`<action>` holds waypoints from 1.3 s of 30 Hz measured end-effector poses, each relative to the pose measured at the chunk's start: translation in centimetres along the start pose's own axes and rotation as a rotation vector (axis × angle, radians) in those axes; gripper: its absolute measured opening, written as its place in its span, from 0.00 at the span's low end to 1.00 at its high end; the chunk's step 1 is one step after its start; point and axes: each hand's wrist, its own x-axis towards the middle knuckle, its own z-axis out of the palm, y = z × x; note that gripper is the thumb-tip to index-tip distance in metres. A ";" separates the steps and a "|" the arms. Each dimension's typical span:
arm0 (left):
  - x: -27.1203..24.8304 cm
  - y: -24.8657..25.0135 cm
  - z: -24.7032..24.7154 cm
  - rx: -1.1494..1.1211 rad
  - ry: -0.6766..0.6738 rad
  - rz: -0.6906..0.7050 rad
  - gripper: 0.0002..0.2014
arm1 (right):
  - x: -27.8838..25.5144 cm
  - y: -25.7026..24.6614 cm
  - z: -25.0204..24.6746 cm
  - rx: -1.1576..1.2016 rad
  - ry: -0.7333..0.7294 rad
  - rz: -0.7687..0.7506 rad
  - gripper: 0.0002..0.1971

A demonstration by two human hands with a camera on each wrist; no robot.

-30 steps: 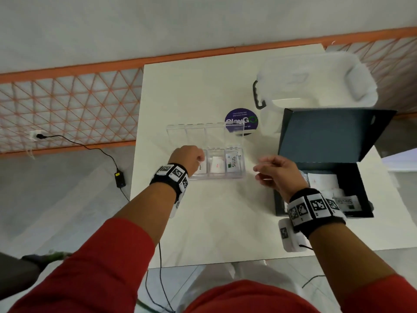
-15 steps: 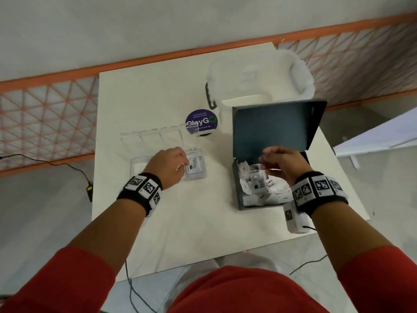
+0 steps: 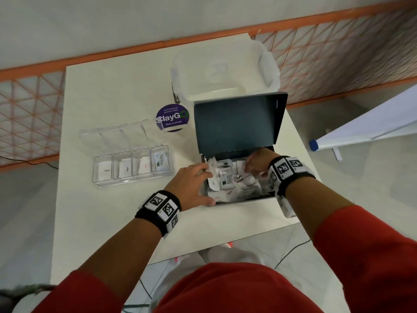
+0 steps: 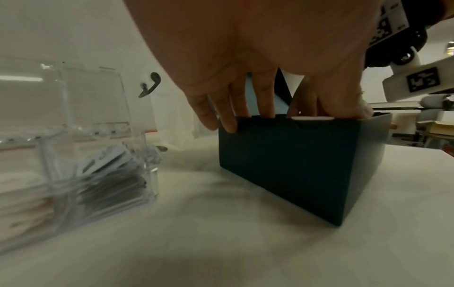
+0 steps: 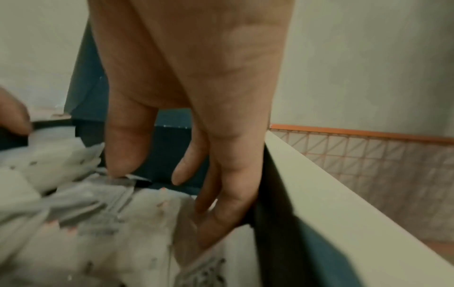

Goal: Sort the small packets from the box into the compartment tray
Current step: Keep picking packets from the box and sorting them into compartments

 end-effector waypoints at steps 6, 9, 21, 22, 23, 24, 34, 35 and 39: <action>-0.4 -0.2 1.3 -0.155 -0.008 -0.100 0.46 | 0.8 -1.0 -0.3 -0.599 -0.137 -0.006 0.13; -0.3 -0.1 1.5 -0.172 0.003 -0.134 0.47 | 1.2 -1.9 0.0 -0.745 -0.239 -0.024 0.21; -0.2 0.1 1.4 -0.186 0.054 -0.111 0.47 | 2.6 -2.4 4.1 -0.398 -0.272 -0.111 0.27; -0.2 0.1 1.4 -0.187 0.052 -0.113 0.47 | 2.6 -2.8 4.1 -0.331 -0.315 -0.104 0.26; -0.1 0.0 1.4 -0.187 0.050 -0.115 0.47 | 2.6 -3.1 4.0 -0.286 -0.357 -0.096 0.25; -0.1 0.0 1.5 -0.190 0.049 -0.115 0.47 | 2.4 -3.3 3.9 -0.276 -0.388 -0.097 0.25; 0.1 -0.1 1.5 -0.168 0.028 -0.123 0.50 | 1.4 -3.7 5.1 -0.673 -0.216 -0.241 0.30; 0.0 -0.1 1.5 -0.162 0.030 -0.122 0.50 | 1.4 -3.6 4.8 -0.673 -0.218 -0.228 0.29; -0.1 0.1 1.3 -0.137 0.035 -0.118 0.50 | 1.7 -2.6 2.7 -0.426 -0.311 -0.086 0.17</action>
